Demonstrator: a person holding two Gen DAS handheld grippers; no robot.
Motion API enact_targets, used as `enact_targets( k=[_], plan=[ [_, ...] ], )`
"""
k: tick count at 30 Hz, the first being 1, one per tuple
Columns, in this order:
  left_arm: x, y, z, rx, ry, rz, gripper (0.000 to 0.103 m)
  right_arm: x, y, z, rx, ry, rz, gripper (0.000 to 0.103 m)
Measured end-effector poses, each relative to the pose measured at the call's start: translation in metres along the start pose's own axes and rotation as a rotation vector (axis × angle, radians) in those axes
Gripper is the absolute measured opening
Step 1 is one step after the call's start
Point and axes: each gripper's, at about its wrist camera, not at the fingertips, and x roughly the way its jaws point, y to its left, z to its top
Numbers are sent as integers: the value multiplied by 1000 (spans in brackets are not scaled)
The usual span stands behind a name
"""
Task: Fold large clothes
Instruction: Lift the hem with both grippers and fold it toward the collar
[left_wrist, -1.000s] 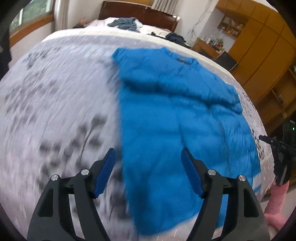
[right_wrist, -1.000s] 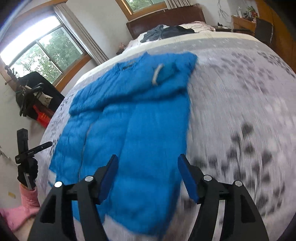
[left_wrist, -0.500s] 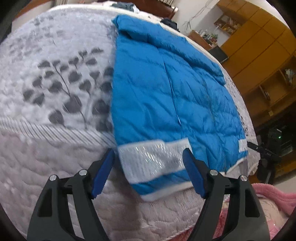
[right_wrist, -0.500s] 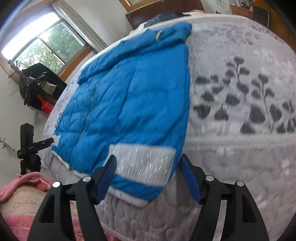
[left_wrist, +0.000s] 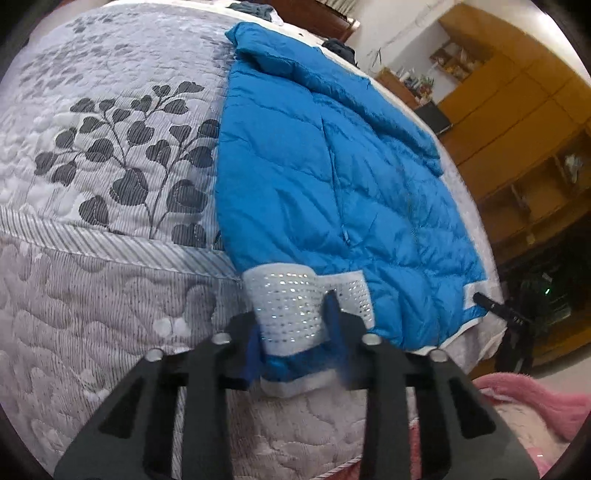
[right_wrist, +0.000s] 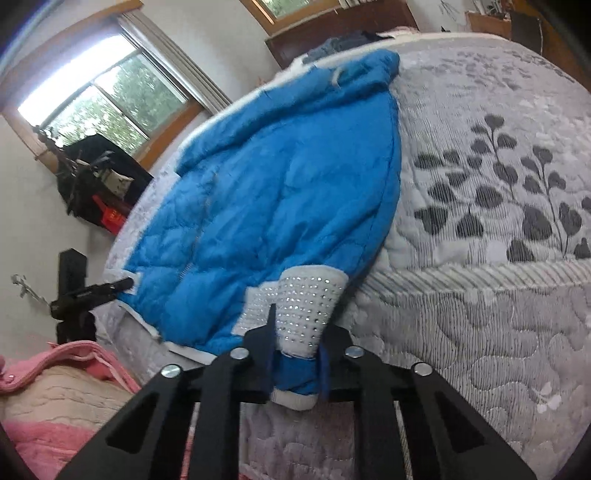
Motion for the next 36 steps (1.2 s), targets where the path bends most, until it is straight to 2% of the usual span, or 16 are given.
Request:
enact_targets(
  k=[5, 9, 13, 18, 25, 30, 36],
  plan=[
    [-22, -13, 16, 15, -77, -113, 13, -21, 13, 21, -34, -63, 70, 12],
    [-38, -35, 46, 78, -150, -170, 12, -41, 27, 58, -78, -127, 113, 12],
    [-43, -55, 90, 129, -217, -196, 12, -50, 33, 112, -105, -161, 136, 12],
    [-34, -60, 160, 133, -252, -210, 12, -38, 27, 182, -79, -142, 143, 12],
    [14, -38, 241, 60, -211, -217, 13, 17, -3, 267, 25, -80, 146, 12],
    [58, -17, 286, -6, -156, -198, 13, 65, -37, 303, 125, -13, 116, 12],
    [113, 9, 321, -80, -76, -162, 18, 108, -71, 322, 214, 45, 73, 13]
  ],
)
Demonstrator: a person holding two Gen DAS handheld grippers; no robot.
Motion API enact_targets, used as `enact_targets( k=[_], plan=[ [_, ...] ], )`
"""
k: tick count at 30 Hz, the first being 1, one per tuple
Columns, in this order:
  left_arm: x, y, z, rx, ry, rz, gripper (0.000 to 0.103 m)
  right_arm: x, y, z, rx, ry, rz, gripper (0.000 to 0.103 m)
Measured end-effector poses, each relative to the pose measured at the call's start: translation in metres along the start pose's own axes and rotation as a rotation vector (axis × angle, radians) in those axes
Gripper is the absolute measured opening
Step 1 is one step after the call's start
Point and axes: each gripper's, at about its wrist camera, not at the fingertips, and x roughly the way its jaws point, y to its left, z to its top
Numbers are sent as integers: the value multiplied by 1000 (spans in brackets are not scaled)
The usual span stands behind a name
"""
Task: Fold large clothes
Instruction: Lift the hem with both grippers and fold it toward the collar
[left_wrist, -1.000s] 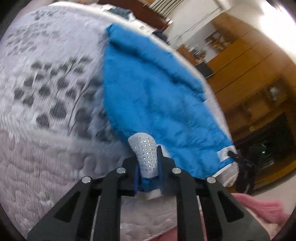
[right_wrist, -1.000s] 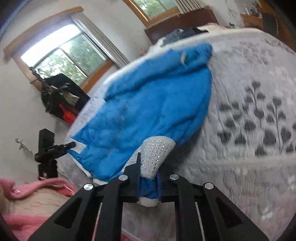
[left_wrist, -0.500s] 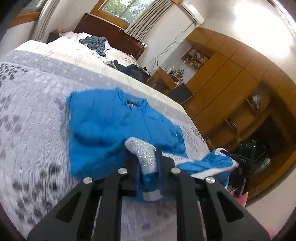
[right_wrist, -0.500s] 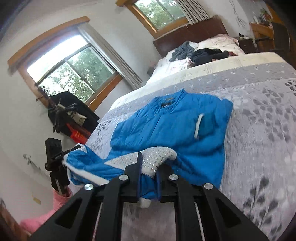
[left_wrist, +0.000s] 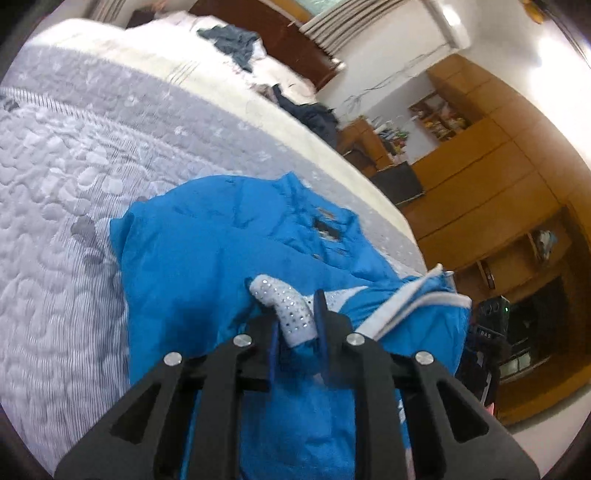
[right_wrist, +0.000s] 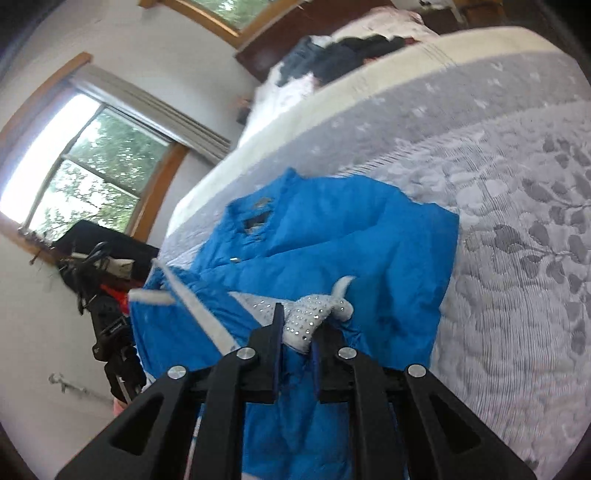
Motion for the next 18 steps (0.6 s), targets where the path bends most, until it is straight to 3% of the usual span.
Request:
enact_targets(
  k=[6, 12, 13, 14, 15, 18],
  plan=[
    [13, 22, 12, -71, 26, -75, 20, 11, -14, 7, 16, -3, 14, 19],
    [-26, 24, 2, -60, -2, -170, 30, -12, -21, -4, 20, -25, 99, 35],
    [-33, 25, 0, -53, -16, -159, 34, -19, -20, -5, 11, -42, 88, 40],
    [-39, 26, -2, -46, -29, -146, 38, -25, -19, -6, 1, -57, 64, 54],
    [-46, 27, -4, -37, -48, -133, 42, -31, -19, -7, -10, -74, 37, 60],
    [-65, 27, -6, 10, -96, -104, 43, -42, -15, -9, -58, -105, -5, 60]
  ],
)
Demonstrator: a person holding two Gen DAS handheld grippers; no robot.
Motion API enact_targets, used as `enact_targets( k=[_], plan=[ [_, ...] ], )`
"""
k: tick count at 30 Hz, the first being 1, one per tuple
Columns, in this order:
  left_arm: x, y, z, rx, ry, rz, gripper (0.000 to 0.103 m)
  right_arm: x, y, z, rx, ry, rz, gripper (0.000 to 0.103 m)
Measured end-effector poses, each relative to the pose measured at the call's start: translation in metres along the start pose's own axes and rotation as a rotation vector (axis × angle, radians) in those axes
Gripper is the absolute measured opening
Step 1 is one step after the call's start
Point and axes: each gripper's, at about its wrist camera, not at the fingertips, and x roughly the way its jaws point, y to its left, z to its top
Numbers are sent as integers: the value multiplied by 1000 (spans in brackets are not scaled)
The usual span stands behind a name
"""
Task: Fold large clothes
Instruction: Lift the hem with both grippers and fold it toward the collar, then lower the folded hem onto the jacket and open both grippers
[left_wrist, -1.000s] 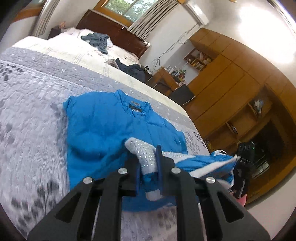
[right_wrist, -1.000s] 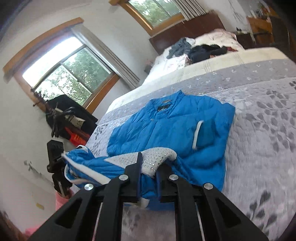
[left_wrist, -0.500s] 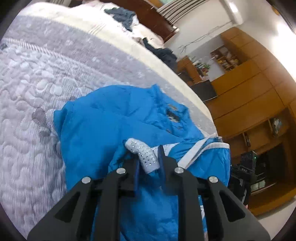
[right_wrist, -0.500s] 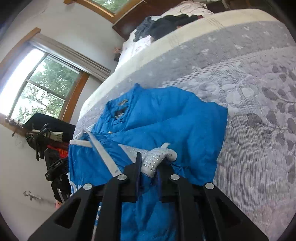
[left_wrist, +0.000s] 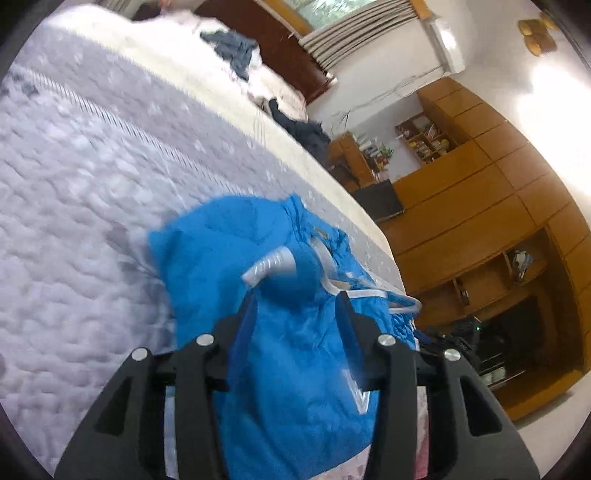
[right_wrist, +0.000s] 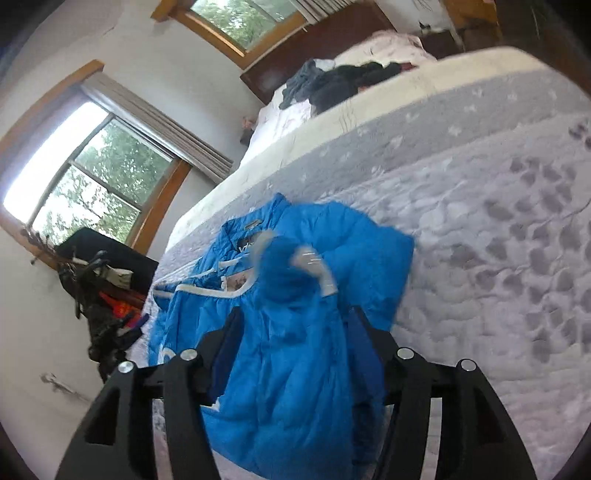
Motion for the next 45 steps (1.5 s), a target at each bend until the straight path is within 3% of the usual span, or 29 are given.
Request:
enact_targets(
  k=[3, 6, 14, 16, 18, 20, 21, 22, 24, 28, 32, 36, 41, 45],
  plan=[
    [-1, -9, 2, 70, -10, 48, 47, 3, 11, 5, -63, -1, -50, 65],
    [14, -20, 6, 170, 30, 90, 53, 20, 23, 13, -150, 20, -98, 73],
    [75, -46, 7, 449, 92, 281, 65, 76, 47, 20, -363, 83, -221, 75],
    [90, -51, 3, 518, 110, 345, 66, 87, 54, 15, -414, 88, -271, 70],
    [98, -55, 0, 556, 105, 398, 64, 90, 58, 8, -462, 76, -296, 42],
    [93, -58, -2, 545, 79, 404, 47, 86, 60, 2, -484, 59, -289, 29],
    [89, -59, -2, 539, 55, 411, 31, 81, 61, 0, -486, 46, -287, 22],
    [83, -60, -1, 527, 38, 395, 22, 73, 61, -1, -478, 32, -273, 20],
    [70, -62, 1, 494, 4, 356, 17, 58, 63, -1, -464, 2, -245, 16],
    [46, -90, 3, 524, -100, 334, 14, 23, 74, 8, -424, -71, -164, 14],
    [33, -115, 22, 531, -210, 343, 14, 7, 87, 35, -379, -139, -158, 14],
    [50, -131, 54, 536, -242, 383, 14, 15, 88, 76, -297, -153, -155, 14],
    [102, -112, 82, 499, -155, 457, 15, 64, 65, 112, -203, -91, -215, 14],
    [144, -75, 85, 433, -38, 529, 19, 108, 29, 112, -129, -18, -254, 14]
  ],
)
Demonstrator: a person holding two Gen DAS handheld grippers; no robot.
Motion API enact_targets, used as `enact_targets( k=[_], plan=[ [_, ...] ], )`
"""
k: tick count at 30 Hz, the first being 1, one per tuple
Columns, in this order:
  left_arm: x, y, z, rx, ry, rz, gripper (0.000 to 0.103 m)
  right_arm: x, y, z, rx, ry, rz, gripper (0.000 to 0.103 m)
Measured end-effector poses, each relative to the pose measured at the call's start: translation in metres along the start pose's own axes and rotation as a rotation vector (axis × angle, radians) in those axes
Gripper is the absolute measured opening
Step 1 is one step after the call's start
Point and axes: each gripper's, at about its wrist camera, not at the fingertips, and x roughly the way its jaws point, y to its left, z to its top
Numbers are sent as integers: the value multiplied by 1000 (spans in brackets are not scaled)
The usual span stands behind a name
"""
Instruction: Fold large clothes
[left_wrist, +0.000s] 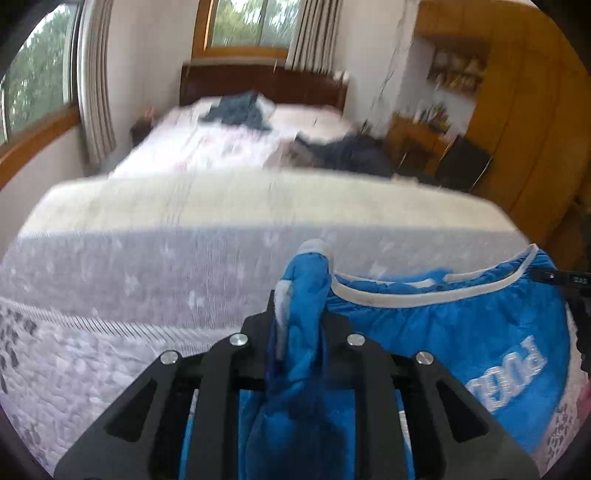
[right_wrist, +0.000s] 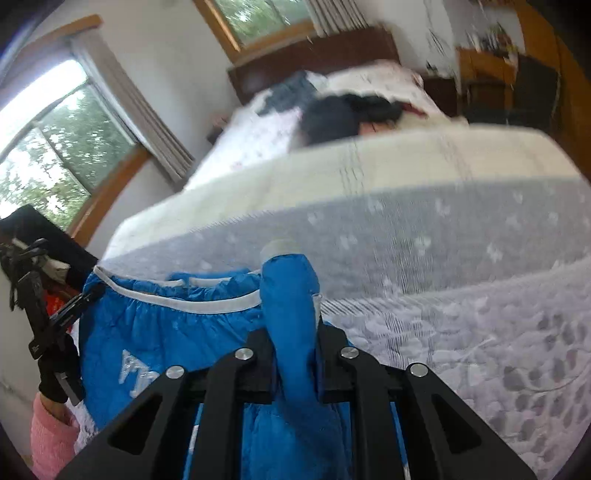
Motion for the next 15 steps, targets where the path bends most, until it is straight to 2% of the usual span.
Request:
enact_targets(
  k=[3, 7, 10, 12, 14, 15],
  plan=[
    [31, 15, -13, -45, 87, 8, 26, 27, -16, -10, 32, 42, -14, 16],
    [42, 33, -18, -122, 121, -24, 40, 50, -33, -23, 81, 68, -1, 24],
    [36, 43, -19, -163, 133, -35, 45, 44, -38, -25, 109, 64, 6, 30],
    [21, 50, -20, -190, 124, -54, 44, 31, -40, -26, 104, 48, -27, 44],
    [3, 56, -26, -206, 104, -75, 45, 13, -40, -32, 84, 29, -38, 51],
    [-8, 56, -28, -207, 92, -88, 47, 5, -40, -34, 75, 23, -31, 51]
  ],
)
